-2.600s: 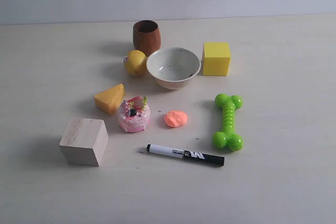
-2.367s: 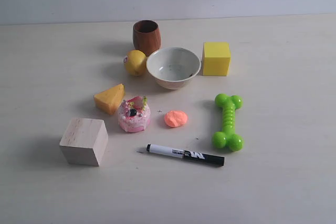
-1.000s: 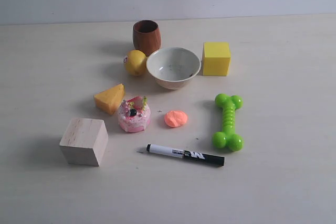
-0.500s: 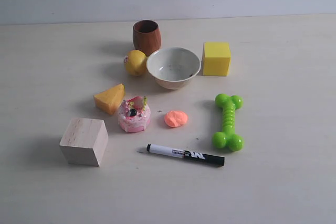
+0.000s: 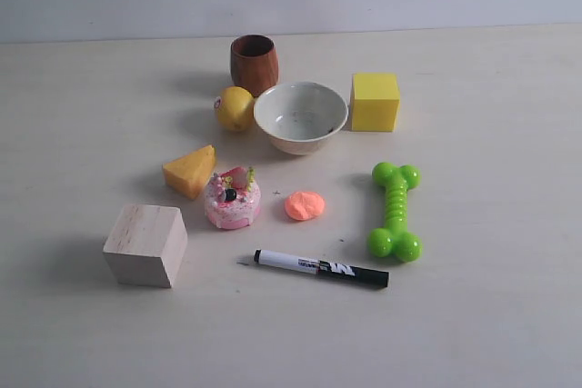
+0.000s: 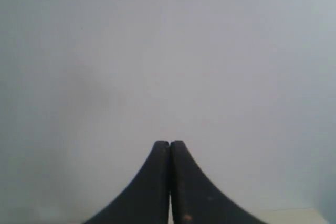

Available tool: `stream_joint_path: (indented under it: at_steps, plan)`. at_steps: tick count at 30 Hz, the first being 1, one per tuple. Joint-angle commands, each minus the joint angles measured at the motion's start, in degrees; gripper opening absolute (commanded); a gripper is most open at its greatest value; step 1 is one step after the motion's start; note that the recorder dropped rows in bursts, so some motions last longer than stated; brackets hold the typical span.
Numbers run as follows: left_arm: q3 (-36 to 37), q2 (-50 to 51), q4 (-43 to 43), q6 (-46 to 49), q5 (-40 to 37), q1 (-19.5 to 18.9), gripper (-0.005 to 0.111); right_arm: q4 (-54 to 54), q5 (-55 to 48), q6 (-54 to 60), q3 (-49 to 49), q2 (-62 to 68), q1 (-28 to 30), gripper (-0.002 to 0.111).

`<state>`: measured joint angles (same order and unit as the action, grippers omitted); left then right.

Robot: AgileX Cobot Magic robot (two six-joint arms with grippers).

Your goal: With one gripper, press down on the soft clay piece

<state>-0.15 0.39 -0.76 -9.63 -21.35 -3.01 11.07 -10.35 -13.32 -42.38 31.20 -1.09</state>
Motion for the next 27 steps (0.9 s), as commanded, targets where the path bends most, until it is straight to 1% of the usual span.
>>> stream_joint_path:
  at_steps: [1,5,7,9,13,16,19,21,27]
  plan:
    - [0.15,-0.39,0.35,0.17,0.04,0.28,0.0,-13.91,-8.26,17.17,-6.08,9.92,-6.71,0.0]
    - [0.15,-0.39,0.35,0.17,0.04,0.28,0.0,-27.0,-18.36,28.08,-9.63,19.87,-11.28,0.0]
    - [0.15,-0.39,0.35,0.17,0.04,0.28,0.0,-33.14,-20.45,29.61,-9.75,23.64,-12.65,0.0]
    - [0.15,-0.39,0.35,0.17,0.04,0.28,0.0,-36.18,-22.65,29.89,-9.75,27.09,-13.93,0.0]
    - [0.15,-0.39,0.35,0.17,0.04,0.28,0.0,-37.43,-26.69,29.89,-9.75,35.02,-17.47,0.0]
    - [0.15,-0.39,0.35,0.17,0.04,0.28,0.0,-37.47,-26.78,30.95,-9.75,38.13,-18.27,0.0]
    - [0.15,-0.39,0.35,0.17,0.04,0.28,0.0,-37.57,-24.5,31.27,-9.75,40.13,-18.27,0.0]
    - [0.15,-0.39,0.35,0.17,0.04,0.28,0.0,-37.56,-20.86,31.27,-9.75,40.26,-18.27,0.0]
    - [0.15,-0.39,0.35,0.17,0.04,0.28,0.0,-38.12,-17.95,31.16,-9.75,40.15,-18.27,0.0]
